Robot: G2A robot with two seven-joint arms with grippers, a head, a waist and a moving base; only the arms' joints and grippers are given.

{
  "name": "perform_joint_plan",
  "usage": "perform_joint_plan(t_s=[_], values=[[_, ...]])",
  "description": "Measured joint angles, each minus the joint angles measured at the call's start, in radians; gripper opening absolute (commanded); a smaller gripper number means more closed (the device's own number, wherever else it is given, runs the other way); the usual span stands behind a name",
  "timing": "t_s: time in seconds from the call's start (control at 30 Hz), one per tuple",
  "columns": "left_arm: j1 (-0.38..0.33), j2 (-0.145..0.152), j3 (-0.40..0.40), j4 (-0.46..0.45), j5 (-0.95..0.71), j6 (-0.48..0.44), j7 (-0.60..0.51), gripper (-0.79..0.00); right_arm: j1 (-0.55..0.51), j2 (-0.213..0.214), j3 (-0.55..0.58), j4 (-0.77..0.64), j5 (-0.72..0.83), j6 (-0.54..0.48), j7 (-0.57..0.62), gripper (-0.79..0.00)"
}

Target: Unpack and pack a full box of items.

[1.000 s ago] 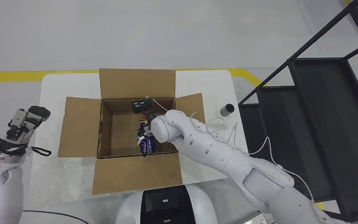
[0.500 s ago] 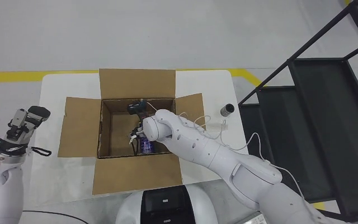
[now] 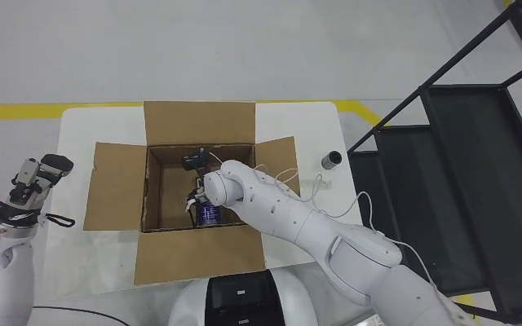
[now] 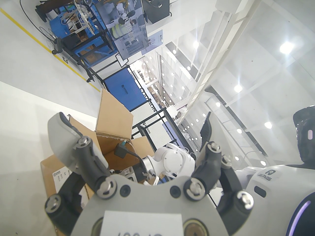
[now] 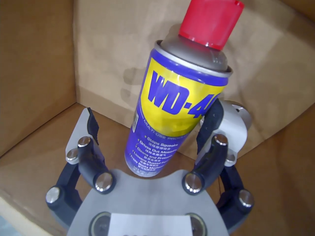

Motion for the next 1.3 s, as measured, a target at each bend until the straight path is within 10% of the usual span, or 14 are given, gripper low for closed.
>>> perform_joint_plan(t_s=[0.33, 0.37, 0.4, 0.47, 1.3], values=[[0.0, 0.0, 0.0, 0.0, 0.0, 0.0, 0.0, 0.0, 0.01, -0.035, -0.015, 0.068, -0.023, 0.012, -0.004, 0.0], [0.0, 0.0, 0.0, 0.0, 0.0, 0.0, 0.0, 0.0, 0.011, -0.04, -0.018, 0.077, -0.029, 0.019, -0.001, -0.08], [0.0, 0.0, 0.0, 0.0, 0.0, 0.0, 0.0, 0.0, 0.013, -0.043, -0.02, 0.082, -0.032, 0.023, 0.0, -0.409], [0.0, 0.0, 0.0, 0.0, 0.0, 0.0, 0.0, 0.0, 0.014, -0.049, -0.02, 0.092, -0.036, 0.025, -0.003, -0.785], [0.0, 0.0, 0.0, 0.0, 0.0, 0.0, 0.0, 0.0, -0.012, -0.031, 0.008, -0.108, -0.267, 0.049, 0.028, -0.785]])
